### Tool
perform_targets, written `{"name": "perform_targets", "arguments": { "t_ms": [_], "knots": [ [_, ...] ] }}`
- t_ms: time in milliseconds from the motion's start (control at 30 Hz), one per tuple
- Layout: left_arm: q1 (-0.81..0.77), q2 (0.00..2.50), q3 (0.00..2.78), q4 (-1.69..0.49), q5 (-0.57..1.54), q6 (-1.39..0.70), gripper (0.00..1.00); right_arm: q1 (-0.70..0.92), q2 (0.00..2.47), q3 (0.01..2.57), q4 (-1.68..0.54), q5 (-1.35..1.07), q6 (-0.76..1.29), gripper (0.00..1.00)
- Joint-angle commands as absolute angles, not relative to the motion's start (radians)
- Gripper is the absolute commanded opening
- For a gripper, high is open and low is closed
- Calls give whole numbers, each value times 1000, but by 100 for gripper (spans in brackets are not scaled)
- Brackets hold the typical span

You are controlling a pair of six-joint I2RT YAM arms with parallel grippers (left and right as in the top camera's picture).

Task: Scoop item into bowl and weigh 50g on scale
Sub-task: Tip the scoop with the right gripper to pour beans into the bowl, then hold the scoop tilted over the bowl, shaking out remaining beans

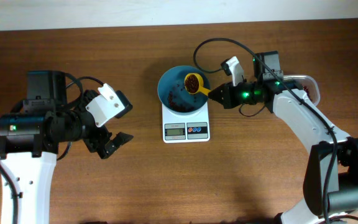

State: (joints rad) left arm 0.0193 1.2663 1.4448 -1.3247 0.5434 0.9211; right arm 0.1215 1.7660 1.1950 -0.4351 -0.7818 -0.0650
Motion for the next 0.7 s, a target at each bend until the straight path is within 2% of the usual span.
{"name": "perform_targets", "arguments": {
  "t_ms": [0, 667],
  "knots": [
    [25, 1264, 1452, -1325, 561, 933, 99, 124, 1737, 1219, -430, -773, -124, 4],
    [25, 1264, 1452, -1325, 561, 933, 99, 124, 1737, 1298, -513, -774, -124, 4]
  ]
}}
